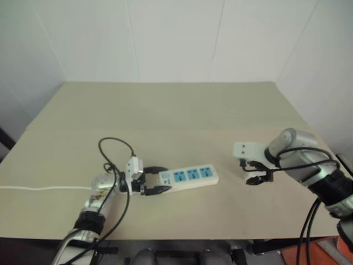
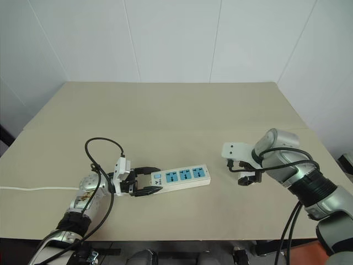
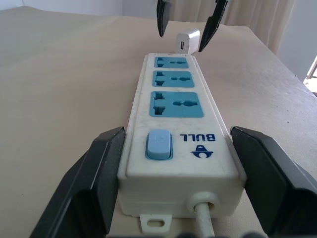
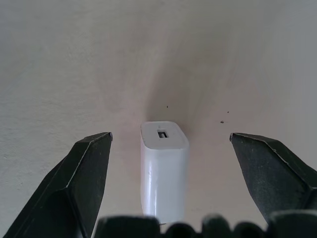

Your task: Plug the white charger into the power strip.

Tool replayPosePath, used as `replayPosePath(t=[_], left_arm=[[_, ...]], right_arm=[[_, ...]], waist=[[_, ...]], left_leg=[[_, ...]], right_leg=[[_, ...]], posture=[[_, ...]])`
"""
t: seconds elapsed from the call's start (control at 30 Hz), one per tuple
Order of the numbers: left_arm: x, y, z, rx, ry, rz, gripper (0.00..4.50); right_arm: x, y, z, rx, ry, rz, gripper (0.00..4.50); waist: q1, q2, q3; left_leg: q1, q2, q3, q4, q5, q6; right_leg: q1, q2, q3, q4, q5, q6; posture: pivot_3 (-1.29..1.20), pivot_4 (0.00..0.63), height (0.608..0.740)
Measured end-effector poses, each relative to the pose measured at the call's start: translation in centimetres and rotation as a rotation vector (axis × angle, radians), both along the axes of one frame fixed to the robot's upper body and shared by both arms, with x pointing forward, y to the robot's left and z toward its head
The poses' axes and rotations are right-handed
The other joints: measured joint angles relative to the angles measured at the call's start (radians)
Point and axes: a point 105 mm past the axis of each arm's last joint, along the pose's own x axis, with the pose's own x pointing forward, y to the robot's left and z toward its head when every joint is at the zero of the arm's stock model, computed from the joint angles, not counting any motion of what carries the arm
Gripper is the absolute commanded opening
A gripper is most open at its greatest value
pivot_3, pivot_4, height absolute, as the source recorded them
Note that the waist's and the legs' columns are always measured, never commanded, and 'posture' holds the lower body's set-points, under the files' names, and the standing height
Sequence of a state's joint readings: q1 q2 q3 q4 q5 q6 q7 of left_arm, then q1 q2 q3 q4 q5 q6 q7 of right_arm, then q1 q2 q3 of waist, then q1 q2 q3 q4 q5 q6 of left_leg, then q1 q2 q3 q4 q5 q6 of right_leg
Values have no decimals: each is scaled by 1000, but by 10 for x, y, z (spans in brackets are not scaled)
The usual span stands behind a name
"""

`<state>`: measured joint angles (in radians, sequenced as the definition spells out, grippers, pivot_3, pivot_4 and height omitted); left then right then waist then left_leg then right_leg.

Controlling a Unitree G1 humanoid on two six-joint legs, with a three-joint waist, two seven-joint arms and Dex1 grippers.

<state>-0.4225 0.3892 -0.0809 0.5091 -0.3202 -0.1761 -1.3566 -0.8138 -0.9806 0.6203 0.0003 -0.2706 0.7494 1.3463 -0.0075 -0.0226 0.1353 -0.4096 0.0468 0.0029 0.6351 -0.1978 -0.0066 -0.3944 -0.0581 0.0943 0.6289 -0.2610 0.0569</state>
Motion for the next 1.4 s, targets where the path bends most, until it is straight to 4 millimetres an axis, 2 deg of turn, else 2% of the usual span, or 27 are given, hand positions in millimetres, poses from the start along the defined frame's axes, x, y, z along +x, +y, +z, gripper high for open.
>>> replayPosePath(t=[0.03,0.13,0.4,0.67,0.77,0.87,0.93,1.0,1.07,1.13,1.23,1.4], left_arm=[[0,0,0,0,0,1,3181],[-1,0,0,-1,-1,2,3181],[-2,0,-1,-3,-3,8,3181],[-3,1,-1,5,6,-4,3181],[-6,2,0,12,23,-31,3181],[-8,3,0,21,34,-62,3181],[-6,3,1,35,36,-83,3181],[-5,1,2,43,36,-103,3181],[-4,1,3,46,40,-118,3181],[-2,0,3,49,42,-131,3181],[0,0,3,57,33,-151,3181],[3,-2,0,67,20,-162,3181]], right_arm=[[0,0,-1,0,1,-3,4500],[1,-2,-1,-12,0,-11,3935],[1,-1,-11,0,28,-18,1154],[1,-1,-10,-20,21,1,1108],[3,3,-1,-6,0,21,1108],[8,19,30,113,-67,70,1108],[13,41,67,319,-149,124,1108],[11,54,92,466,-204,189,1108],[7,64,106,638,-218,258,1108],[-1,69,107,871,-197,333,1108],[-8,70,95,1111,-141,370,1108],[-13,92,76,1314,-92,439,1108]], waist=[[0,0,0],[-1,0,0],[-1,0,0],[-3,0,0],[-5,0,0],[-7,1,0],[-7,1,0],[-4,0,0],[-1,-1,0],[1,-3,0],[0,-2,0],[-7,-2,0]], left_leg=[[0,0,0,0,0,0],[0,0,0,0,0,0],[0,0,0,0,0,0],[1,0,0,0,0,0],[1,0,0,0,0,0],[1,0,0,0,0,0],[2,0,0,0,0,0],[3,0,-2,-1,0,0],[3,0,-2,0,0,0],[3,0,-3,0,0,0],[3,0,-3,0,0,0],[5,0,-3,0,0,1]], right_leg=[[0,0,0,0,0,0],[0,0,0,0,0,0],[0,0,0,0,0,0],[1,0,0,0,0,0],[0,0,0,0,0,0],[0,0,0,1,0,0],[1,1,0,1,0,0],[4,1,-2,0,0,0],[5,1,-3,-1,0,0],[6,0,-3,-2,0,0],[6,0,-3,0,0,0],[6,1,-2,3,0,0]], posture=[[0,150,740],[0,150,740],[0,150,740],[0,150,740],[0,150,740],[0,150,740],[0,150,740],[0,150,740],[0,150,740],[0,150,740],[0,150,740],[0,150,740]])
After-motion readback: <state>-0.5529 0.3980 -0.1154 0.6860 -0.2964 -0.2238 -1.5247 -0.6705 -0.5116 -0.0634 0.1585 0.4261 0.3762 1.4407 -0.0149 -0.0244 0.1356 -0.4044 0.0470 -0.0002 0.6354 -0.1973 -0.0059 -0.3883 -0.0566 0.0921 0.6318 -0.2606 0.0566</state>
